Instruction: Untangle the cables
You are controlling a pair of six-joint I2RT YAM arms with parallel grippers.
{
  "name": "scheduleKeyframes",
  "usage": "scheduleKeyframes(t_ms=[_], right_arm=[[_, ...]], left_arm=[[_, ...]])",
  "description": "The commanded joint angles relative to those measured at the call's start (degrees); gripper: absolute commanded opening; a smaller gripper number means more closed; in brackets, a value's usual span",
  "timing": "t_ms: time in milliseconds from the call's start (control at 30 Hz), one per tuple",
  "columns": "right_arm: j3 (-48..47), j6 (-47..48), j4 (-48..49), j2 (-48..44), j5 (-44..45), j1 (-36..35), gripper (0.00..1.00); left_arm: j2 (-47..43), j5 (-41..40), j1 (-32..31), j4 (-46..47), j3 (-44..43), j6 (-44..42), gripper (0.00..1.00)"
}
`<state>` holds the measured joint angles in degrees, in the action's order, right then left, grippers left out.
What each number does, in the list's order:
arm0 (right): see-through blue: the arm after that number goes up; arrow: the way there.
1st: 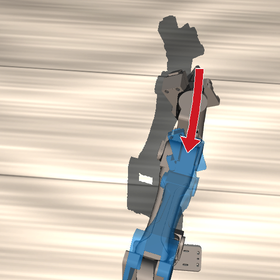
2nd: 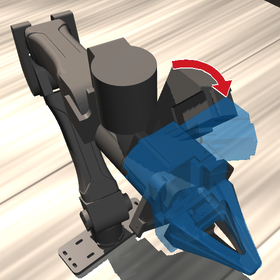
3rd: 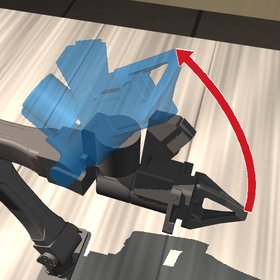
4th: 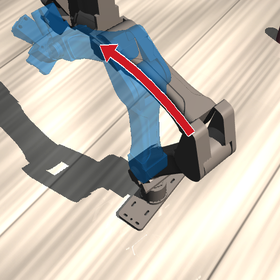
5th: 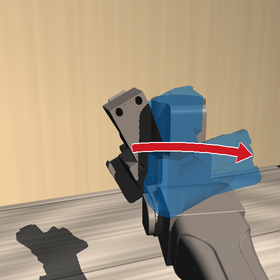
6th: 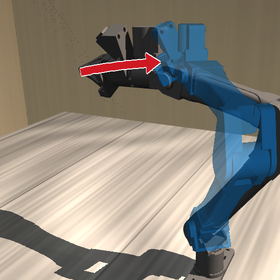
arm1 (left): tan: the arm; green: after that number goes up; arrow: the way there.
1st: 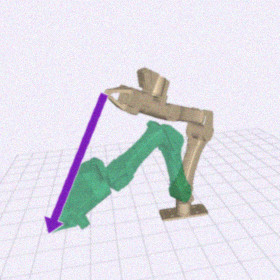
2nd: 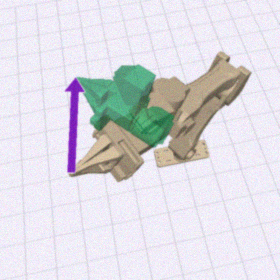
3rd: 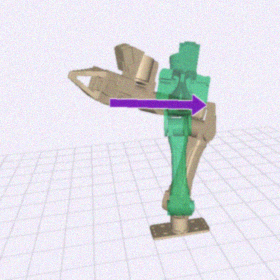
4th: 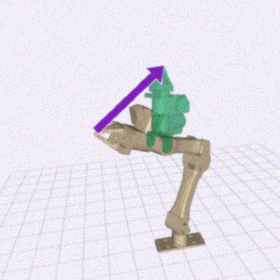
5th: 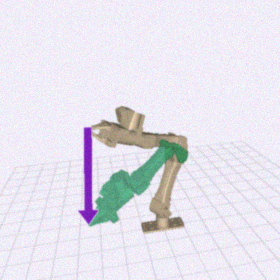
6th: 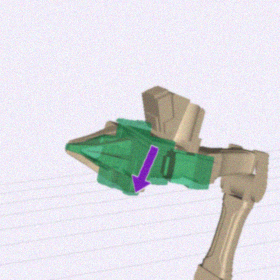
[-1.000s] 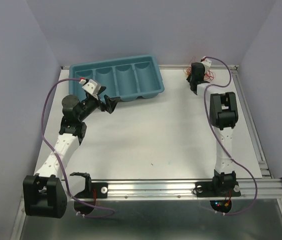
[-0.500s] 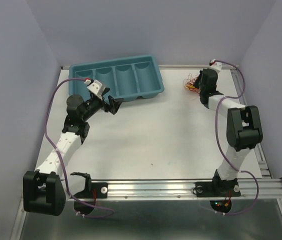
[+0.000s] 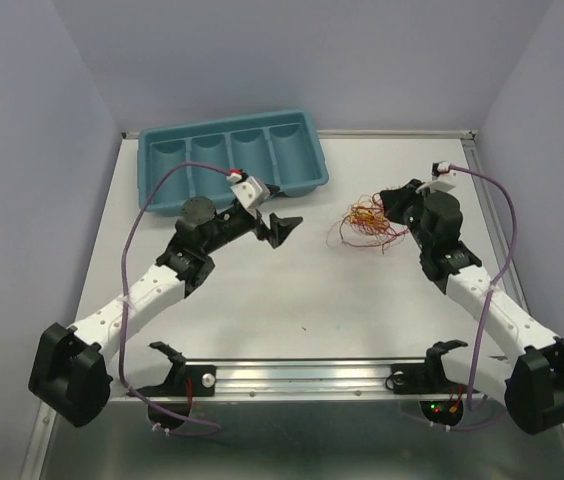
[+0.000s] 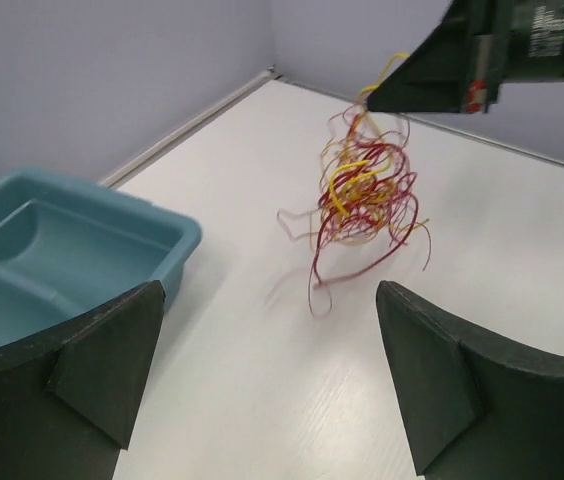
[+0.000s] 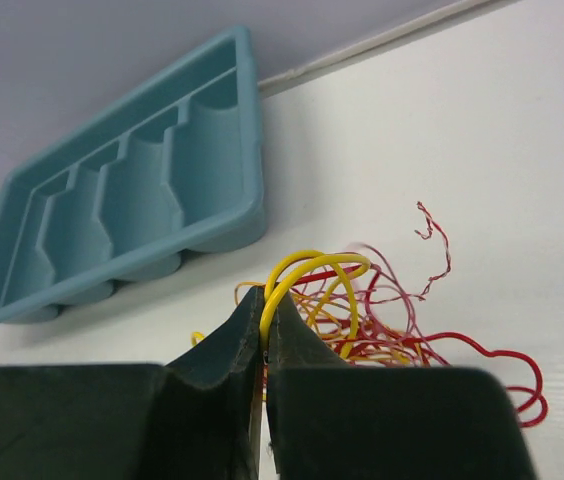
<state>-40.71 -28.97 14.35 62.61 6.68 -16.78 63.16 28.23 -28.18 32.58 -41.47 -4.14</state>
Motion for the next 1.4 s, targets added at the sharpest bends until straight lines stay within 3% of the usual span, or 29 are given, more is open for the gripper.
scheduleKeyframes(t_ms=[0, 200, 300, 633, 1133, 1167, 1200, 1267, 1300, 1333, 1367], right_arm=[[2.2, -3.2, -1.1, -1.7, -11.0, 0.5, 0.01], [4.1, -3.7, -0.8, -3.0, -16.2, 0.4, 0.04], [7.6, -5.4, 2.1, -4.7, -14.9, 0.1, 0.0], [8.2, -9.0, 6.6, -5.8, -22.7, -2.2, 0.01], [8.4, -12.2, 9.6, -9.7, -28.5, -5.6, 0.01], [8.3, -12.8, 10.1, -9.7, -28.9, -5.7, 0.01], [8.5, -13.5, 10.8, -9.6, -29.6, -5.7, 0.01], [9.6, -15.5, 14.5, -10.0, -32.0, -5.9, 0.0], [9.9, -16.0, 15.4, -10.5, -32.3, -6.0, 0.01], [10.3, -16.3, 16.4, -12.0, -32.5, -6.1, 0.0], [10.4, -16.2, 16.5, -12.9, -32.0, -6.1, 0.01]], left_arm=[[5.1, -3.4, -7.9, 5.6, -5.8, -5.4, 0.99], [19.3, -1.3, -12.0, 12.4, -10.7, -4.4, 0.94], [22.8, -1.9, -13.7, 15.4, -9.9, -5.1, 0.94], [27.5, -7.7, -15.0, 29.1, -2.8, -6.0, 0.94], [35.5, -8.5, -17.0, 29.7, -6.6, -7.8, 0.89], [36.2, -8.5, -17.3, 29.5, -7.0, -7.7, 0.87], [37.4, -7.8, -17.6, 28.9, -7.5, -8.3, 0.65], [38.6, -7.7, -18.9, 25.5, -9.7, -9.5, 0.42], [39.0, -10.0, -19.2, 24.4, -10.0, -10.5, 0.14], [38.9, -12.5, -19.9, 24.4, -10.1, -10.5, 0.0], [38.9, -15.5, -20.0, 24.4, -10.1, -10.2, 0.0]])
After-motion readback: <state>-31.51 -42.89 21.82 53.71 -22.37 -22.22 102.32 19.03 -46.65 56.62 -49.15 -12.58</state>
